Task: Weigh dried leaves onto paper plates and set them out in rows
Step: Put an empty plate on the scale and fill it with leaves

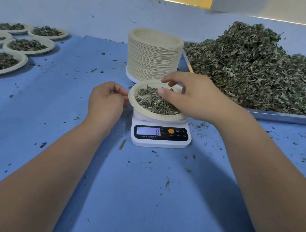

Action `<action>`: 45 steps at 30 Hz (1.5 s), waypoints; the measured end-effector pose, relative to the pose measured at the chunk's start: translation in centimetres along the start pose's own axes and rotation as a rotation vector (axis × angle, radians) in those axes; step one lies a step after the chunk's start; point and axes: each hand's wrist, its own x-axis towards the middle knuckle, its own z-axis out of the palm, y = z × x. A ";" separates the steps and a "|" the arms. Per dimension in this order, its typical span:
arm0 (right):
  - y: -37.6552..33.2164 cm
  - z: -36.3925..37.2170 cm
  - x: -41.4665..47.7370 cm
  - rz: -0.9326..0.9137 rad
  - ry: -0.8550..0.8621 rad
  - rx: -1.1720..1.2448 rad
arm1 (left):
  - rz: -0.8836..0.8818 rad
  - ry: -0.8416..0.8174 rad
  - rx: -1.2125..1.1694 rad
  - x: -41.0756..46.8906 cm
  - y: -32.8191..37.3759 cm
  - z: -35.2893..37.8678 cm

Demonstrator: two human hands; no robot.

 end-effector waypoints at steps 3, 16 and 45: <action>-1.4 0.1 1.2 -0.006 -0.144 -0.177 | 0.002 -0.003 -0.004 0.0 0.0 0.0; -1.8 0.5 4.2 -0.046 -0.006 -0.140 | -0.017 -0.005 -0.031 0.1 0.0 0.1; 9.5 -1.4 -2.1 0.406 0.473 -0.062 | -0.004 0.008 -0.026 0.3 -0.4 0.1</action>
